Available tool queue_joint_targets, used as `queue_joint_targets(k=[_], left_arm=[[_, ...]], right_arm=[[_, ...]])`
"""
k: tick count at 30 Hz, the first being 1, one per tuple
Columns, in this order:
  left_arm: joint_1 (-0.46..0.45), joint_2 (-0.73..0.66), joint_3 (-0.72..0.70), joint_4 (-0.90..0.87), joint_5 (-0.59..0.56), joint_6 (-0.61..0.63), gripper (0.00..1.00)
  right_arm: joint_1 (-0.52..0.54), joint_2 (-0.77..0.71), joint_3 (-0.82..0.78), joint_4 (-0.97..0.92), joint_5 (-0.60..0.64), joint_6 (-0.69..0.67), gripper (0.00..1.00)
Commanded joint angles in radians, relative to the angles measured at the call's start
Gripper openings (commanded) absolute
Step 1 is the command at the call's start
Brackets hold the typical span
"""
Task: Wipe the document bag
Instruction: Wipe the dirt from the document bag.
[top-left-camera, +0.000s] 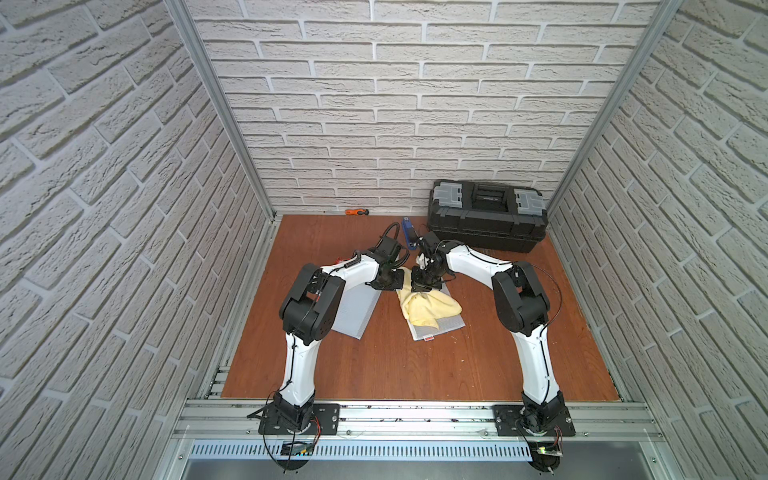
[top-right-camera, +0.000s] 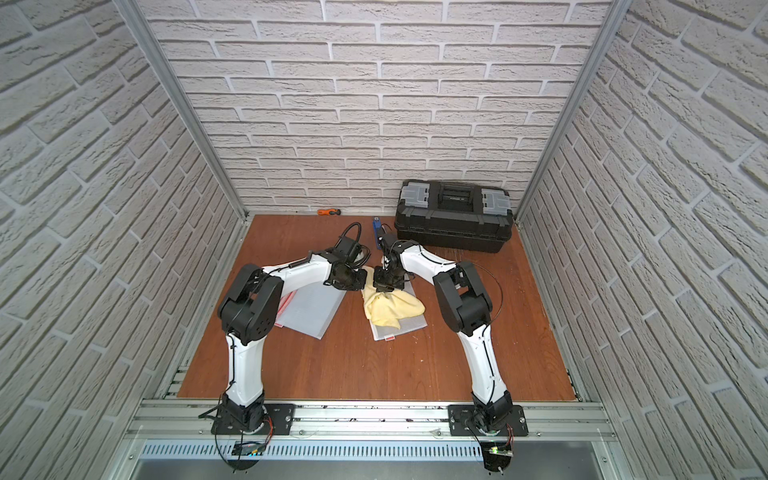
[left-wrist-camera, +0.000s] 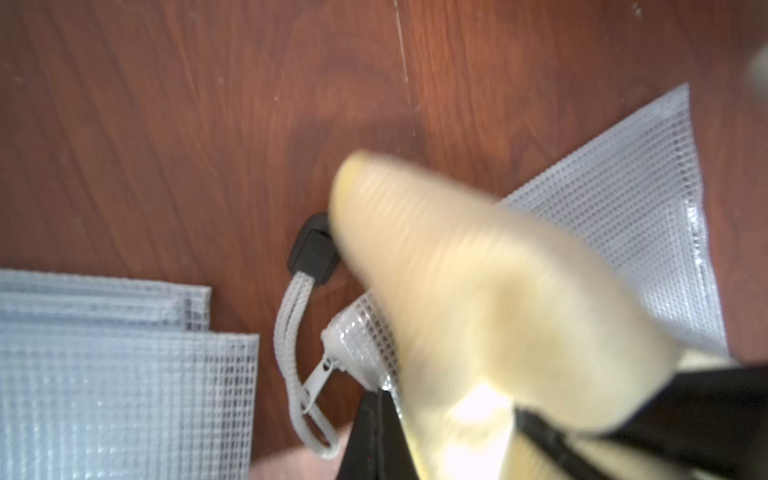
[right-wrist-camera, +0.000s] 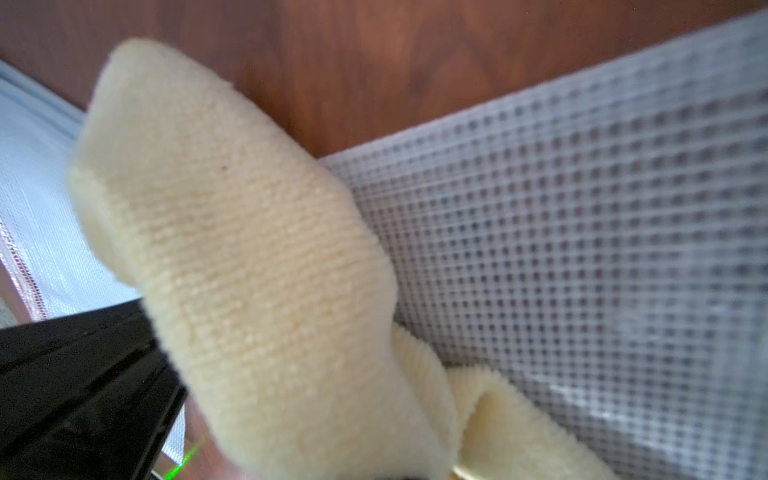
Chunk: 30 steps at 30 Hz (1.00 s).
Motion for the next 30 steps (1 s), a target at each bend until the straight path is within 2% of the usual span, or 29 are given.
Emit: queue_joint_targets(k=[1, 6, 10, 17, 22, 30], left_arm=[[0.002, 0.023, -0.017, -0.075, -0.023, 0.008, 0.0], [0.001, 0.036, -0.004, -0.076, -0.016, 0.012, 0.0], [0.0, 0.042, 0.003, -0.078, -0.016, 0.015, 0.0], [0.0, 0.049, 0.008, -0.079, -0.011, 0.012, 0.0], [-0.001, 0.052, 0.012, -0.087, -0.02, 0.016, 0.0], [-0.001, 0.06, 0.016, -0.092, -0.019, 0.019, 0.0]], right_arm=[[-0.083, -0.034, -0.081, 0.01, 0.035, 0.01, 0.03], [-0.179, -0.132, -0.213, 0.015, 0.049, -0.033, 0.03], [-0.174, -0.2, -0.272, 0.006, 0.05, -0.052, 0.03], [-0.005, -0.365, -0.319, 0.02, 0.027, -0.04, 0.03], [0.1, -0.36, -0.354, 0.035, 0.014, 0.016, 0.03], [0.163, -0.273, -0.49, 0.156, -0.029, 0.087, 0.03]])
